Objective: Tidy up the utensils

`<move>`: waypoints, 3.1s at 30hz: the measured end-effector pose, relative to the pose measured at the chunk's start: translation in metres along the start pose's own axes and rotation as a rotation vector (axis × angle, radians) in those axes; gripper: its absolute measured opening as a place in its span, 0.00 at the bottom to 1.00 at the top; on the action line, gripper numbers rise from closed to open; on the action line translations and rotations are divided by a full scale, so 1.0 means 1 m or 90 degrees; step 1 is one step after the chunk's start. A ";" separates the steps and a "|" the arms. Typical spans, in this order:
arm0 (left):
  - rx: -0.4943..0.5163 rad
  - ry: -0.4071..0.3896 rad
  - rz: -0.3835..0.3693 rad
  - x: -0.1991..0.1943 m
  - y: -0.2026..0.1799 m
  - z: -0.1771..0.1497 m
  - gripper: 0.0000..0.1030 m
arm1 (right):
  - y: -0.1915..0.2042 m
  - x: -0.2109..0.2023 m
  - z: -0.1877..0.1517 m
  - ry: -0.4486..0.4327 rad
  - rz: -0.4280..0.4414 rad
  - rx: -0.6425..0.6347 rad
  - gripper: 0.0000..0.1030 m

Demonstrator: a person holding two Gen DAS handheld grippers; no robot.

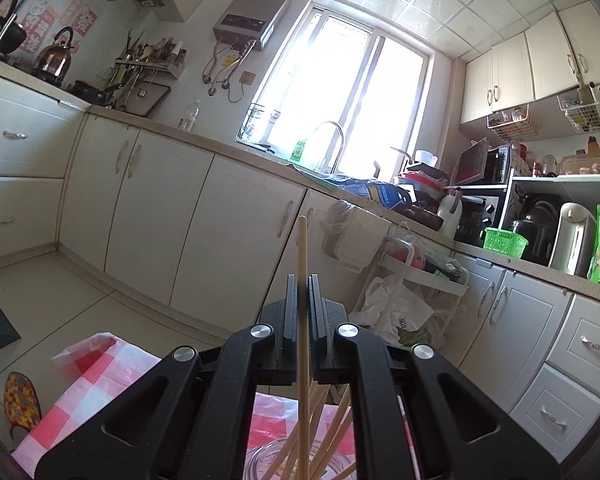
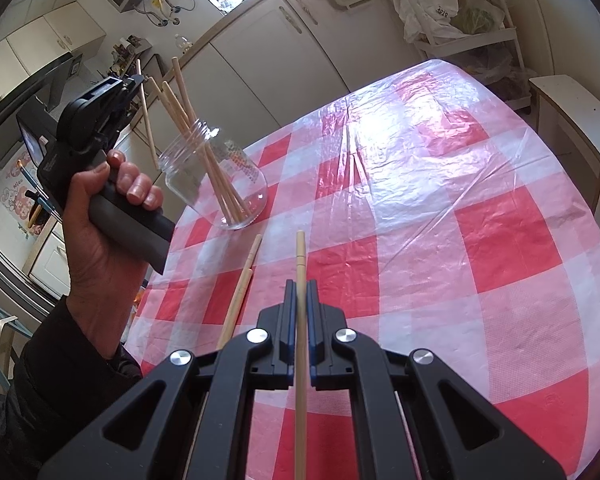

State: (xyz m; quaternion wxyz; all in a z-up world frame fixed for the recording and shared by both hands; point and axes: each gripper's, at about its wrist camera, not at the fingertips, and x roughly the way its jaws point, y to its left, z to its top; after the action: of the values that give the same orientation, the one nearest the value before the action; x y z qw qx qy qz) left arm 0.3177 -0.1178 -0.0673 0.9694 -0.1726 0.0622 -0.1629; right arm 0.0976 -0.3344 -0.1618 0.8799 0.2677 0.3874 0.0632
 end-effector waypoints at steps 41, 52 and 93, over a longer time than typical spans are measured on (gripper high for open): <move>0.042 0.055 -0.004 -0.008 0.003 -0.031 0.05 | -0.002 0.002 0.000 0.008 -0.001 0.005 0.06; 0.091 0.136 0.043 -0.037 0.004 -0.041 0.46 | 0.001 -0.001 -0.001 0.003 0.000 -0.003 0.06; -0.063 0.353 0.008 -0.101 0.075 -0.085 0.83 | 0.158 0.053 0.174 -0.375 0.053 -0.113 0.06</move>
State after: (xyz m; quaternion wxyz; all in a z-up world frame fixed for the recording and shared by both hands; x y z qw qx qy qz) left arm 0.2297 -0.0439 -0.1667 0.9068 -0.1680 0.3341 -0.1946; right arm 0.2742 -0.2570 -0.0168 0.9710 0.2120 0.0976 0.0524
